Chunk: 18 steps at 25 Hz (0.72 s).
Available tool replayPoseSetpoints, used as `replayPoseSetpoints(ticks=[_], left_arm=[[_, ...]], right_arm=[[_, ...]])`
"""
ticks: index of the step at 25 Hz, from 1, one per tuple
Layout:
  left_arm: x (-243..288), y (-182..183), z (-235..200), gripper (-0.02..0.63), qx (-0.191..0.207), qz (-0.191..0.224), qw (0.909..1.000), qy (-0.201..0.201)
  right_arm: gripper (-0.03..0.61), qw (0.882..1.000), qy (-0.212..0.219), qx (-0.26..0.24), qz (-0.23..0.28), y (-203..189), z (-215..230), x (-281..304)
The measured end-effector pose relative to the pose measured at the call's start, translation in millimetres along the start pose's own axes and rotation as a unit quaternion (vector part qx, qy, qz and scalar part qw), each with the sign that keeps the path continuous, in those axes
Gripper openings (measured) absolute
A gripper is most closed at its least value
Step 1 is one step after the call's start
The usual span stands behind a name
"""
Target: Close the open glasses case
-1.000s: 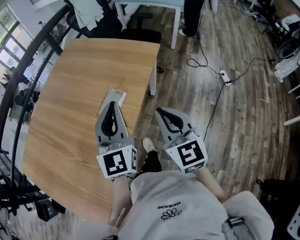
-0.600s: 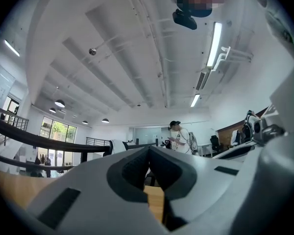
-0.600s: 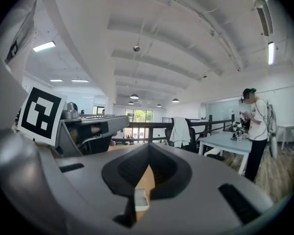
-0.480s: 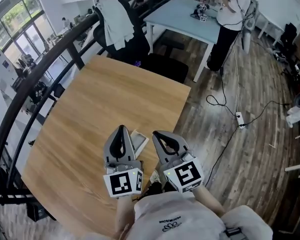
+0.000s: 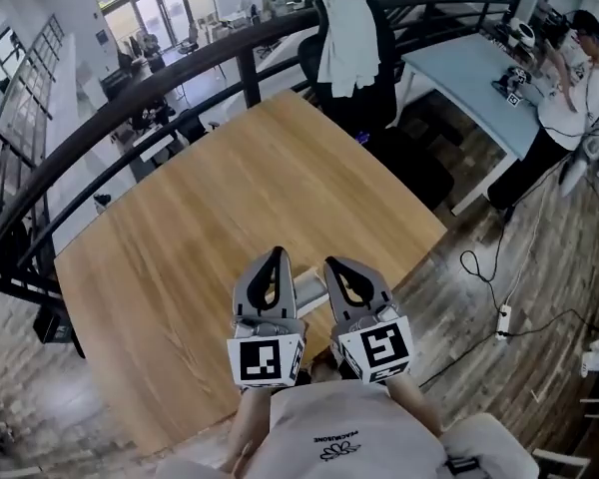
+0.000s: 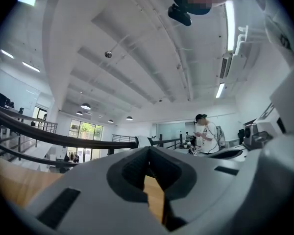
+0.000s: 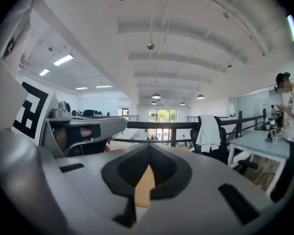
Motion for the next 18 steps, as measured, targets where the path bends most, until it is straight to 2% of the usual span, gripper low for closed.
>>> replayPoseSetpoints(ticks=[6, 11, 14, 18], left_arm=[[-8, -2, -16, 0.017, 0.015, 0.003, 0.9973, 0.072], [-20, 1, -25, 0.017, 0.015, -0.013, 0.9943, 0.105], [-27, 1, -34, 0.017, 0.013, -0.006, 0.9921, 0.125], [-41, -14, -37, 0.018, 0.011, -0.013, 0.9881, 0.153]], right_arm=[[0.006, 0.998, 0.059, -0.009, 0.024, 12, 6, 22], [0.006, 0.994, 0.110, -0.003, 0.025, 19, 0, 32], [0.006, 0.992, 0.125, -0.008, 0.027, 18, -3, 38], [0.006, 0.990, 0.137, 0.010, 0.026, 9, -8, 33]])
Point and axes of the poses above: the fingertips, and each gripper's own axes: x forward along the fingers, z to its right, y out of its top, the point moved 3 cm from there along -x, backward along the fingers, and after that the axes turned 2 degrees about -x, right-handed, at the moved point
